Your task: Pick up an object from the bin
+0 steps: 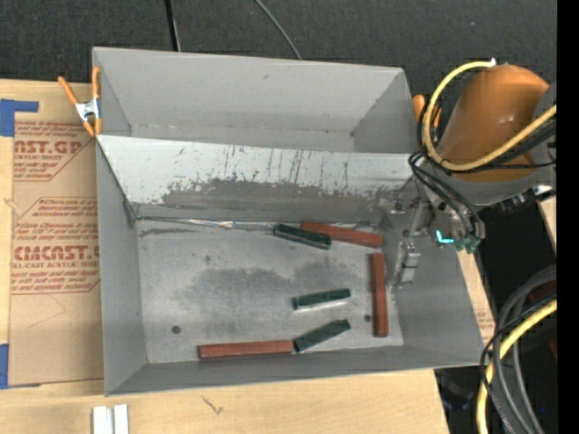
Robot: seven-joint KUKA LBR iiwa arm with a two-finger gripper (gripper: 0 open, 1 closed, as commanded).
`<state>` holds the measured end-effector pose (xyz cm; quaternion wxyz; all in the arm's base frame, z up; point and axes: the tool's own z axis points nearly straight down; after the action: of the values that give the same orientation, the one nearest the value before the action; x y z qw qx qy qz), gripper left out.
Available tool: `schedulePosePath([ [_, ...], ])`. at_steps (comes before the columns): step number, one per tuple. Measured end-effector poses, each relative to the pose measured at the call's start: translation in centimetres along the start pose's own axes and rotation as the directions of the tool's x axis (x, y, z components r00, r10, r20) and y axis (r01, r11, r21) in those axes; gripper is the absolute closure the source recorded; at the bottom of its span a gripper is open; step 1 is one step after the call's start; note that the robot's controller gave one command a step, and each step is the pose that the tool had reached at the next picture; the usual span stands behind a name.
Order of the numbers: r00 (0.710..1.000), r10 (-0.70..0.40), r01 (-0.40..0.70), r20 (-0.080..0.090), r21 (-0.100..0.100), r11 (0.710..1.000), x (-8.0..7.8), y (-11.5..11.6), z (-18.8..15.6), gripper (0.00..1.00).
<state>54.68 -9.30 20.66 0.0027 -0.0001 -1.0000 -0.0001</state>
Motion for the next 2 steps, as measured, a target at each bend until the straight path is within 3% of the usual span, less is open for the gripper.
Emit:
schedulePosePath([
  [1, 1.0, -0.001, 0.001, 0.007, 0.001, 1.0, -0.2, 0.0, -0.4, 0.0],
  [2, 0.98, -0.197, 0.197, 0.004, 0.0, 0.98, 1.3, -1.1, 13.8, 1.0],
])
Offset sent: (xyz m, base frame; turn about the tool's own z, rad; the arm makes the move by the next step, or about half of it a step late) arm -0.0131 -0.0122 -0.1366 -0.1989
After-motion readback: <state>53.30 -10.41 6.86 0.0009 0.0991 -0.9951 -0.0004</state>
